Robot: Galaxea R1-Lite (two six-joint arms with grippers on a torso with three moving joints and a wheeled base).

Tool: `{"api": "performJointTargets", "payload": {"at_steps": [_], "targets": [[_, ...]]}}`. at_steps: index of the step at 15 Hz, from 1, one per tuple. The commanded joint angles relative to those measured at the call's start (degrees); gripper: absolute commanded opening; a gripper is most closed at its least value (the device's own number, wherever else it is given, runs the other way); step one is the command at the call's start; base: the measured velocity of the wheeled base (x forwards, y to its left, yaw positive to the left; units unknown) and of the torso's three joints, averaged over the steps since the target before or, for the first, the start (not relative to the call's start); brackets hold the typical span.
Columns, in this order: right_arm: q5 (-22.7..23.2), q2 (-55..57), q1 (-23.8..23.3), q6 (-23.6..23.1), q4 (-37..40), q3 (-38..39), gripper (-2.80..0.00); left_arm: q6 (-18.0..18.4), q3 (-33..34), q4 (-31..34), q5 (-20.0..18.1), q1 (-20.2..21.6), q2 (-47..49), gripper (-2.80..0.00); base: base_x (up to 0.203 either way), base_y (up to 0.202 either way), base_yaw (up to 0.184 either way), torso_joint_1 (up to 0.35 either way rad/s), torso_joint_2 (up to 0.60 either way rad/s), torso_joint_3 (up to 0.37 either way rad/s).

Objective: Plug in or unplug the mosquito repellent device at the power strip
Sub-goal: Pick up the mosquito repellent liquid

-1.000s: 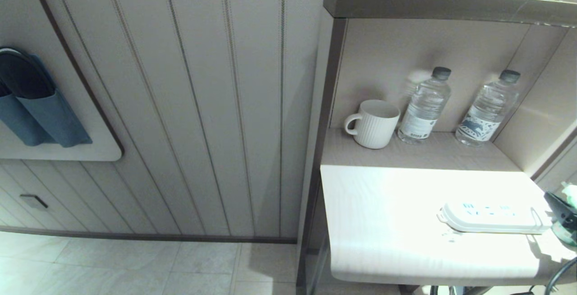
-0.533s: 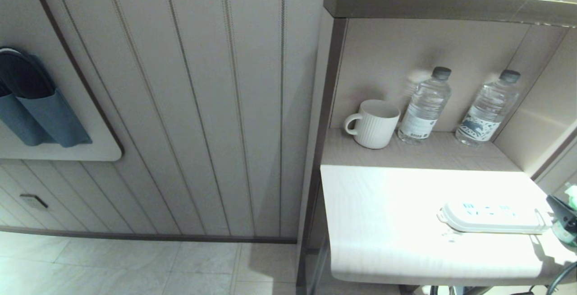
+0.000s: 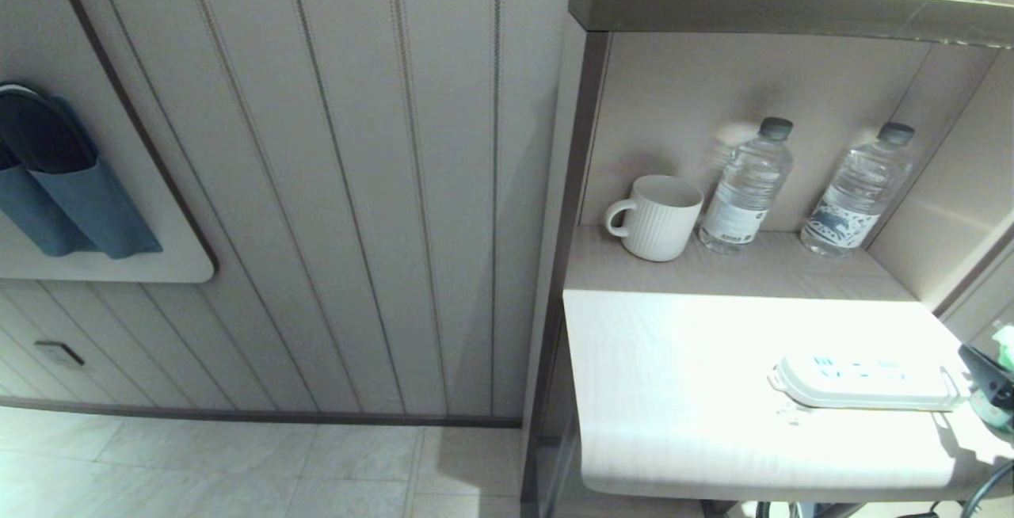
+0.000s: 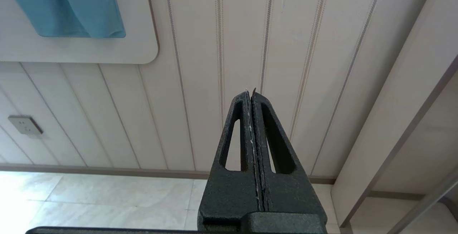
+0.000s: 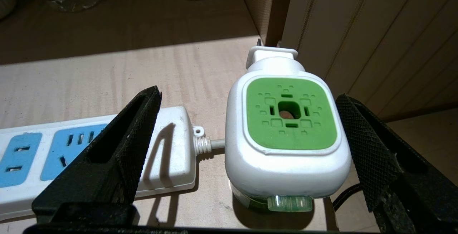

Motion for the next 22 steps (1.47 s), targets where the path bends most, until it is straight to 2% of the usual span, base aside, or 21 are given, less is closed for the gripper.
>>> {"api": "performJointTargets", "payload": {"at_steps": [1,22], "targets": [[0.2,-0.1,0.0,-0.07,-0.46,-0.28,0.0,0.02,0.0,-0.06,0.0,0.0,-0.02,-2.8,0.0,0.0,0.0,0.0,0.0,0.0],[0.2,1.66,0.18,-0.07,-0.55,-2.39,0.0,0.02,0.0,-0.06,0.0,0.0,-0.02,-2.8,0.0,0.0,0.0,0.0,0.0,0.0]]}}
